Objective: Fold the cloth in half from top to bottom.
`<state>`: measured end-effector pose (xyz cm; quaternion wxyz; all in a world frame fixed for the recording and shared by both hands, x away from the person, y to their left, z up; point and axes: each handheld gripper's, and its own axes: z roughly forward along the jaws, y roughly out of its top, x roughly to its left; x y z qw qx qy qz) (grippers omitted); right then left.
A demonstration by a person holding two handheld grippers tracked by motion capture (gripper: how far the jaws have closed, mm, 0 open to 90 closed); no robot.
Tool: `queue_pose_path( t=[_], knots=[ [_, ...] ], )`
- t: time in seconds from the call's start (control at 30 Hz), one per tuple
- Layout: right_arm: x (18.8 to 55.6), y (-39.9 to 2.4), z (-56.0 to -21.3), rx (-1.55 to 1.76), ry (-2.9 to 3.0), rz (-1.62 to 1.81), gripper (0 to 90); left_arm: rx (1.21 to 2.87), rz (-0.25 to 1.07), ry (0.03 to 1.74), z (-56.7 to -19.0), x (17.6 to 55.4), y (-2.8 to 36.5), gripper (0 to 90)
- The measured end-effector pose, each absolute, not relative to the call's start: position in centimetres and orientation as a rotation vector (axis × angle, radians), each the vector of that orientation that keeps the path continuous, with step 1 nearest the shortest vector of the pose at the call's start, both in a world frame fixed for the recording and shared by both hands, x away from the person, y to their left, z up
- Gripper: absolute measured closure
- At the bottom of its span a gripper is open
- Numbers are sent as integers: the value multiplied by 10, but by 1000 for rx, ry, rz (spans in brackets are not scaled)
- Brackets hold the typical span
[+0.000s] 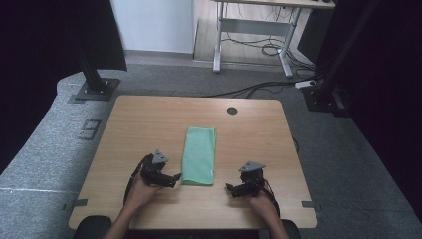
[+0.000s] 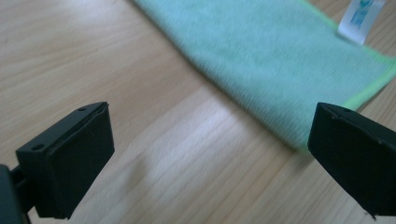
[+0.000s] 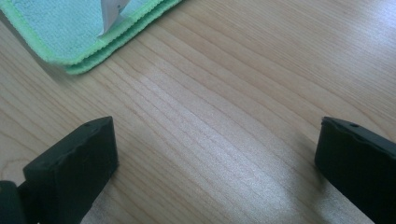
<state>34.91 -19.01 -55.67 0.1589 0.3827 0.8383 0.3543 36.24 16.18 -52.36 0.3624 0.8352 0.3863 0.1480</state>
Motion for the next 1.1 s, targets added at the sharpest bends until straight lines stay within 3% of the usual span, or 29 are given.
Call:
queue_pose_path(
  t=[0.4, 0.77, 1.1],
  knots=[
    [349, -190, -557, 1094, 2396, 1013, 0, 2154, 407, 979, -527, 380, 131, 8],
    [349, -190, -557, 1095, 2396, 1013, 0, 2248, 453, 991, -544, 381, 125, 11],
    [349, -190, -557, 1095, 2396, 1013, 0, 2214, 404, 999, -549, 377, 131, 46]
  ],
)
